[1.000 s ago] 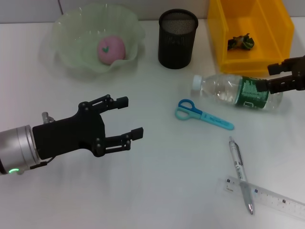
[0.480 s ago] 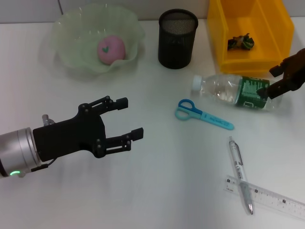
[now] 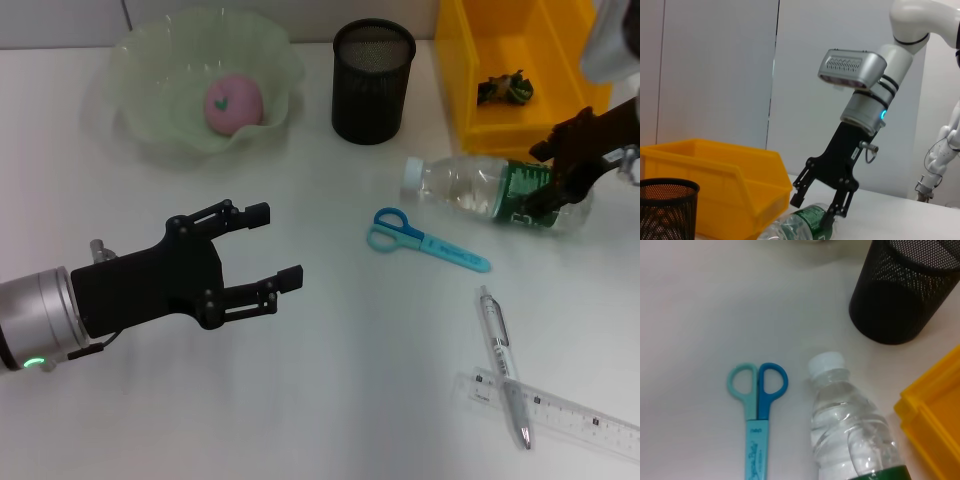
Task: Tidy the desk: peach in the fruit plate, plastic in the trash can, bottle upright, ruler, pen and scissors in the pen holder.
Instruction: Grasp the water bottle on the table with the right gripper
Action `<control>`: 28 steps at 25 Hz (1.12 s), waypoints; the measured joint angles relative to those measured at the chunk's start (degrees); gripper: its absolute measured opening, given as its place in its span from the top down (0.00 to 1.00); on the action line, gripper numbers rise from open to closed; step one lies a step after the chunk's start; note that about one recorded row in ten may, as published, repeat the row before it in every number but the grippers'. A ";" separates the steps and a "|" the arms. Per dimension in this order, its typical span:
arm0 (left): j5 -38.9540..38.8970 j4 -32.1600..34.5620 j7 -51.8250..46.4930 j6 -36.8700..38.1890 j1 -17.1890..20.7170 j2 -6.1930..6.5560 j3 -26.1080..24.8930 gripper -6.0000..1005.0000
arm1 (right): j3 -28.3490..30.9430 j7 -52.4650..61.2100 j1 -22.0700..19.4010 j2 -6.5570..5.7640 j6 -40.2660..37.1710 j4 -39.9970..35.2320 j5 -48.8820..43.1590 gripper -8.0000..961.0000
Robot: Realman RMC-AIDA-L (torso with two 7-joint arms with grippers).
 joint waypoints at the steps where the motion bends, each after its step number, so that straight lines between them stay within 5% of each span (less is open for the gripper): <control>1: -0.01 0.00 -0.02 0.00 -0.05 -0.01 0.00 0.27 | -0.01 -0.71 0.00 0.43 0.89 0.06 -0.60 0.15; 7: -0.03 0.00 -0.69 0.07 -0.40 -0.02 -0.10 0.28 | -0.37 -3.29 0.30 1.83 4.13 1.31 -2.18 0.15; 28: -0.02 0.53 -1.49 0.28 -0.70 0.26 -0.17 0.29 | -4.61 -3.19 2.37 1.88 8.74 8.59 -3.42 0.15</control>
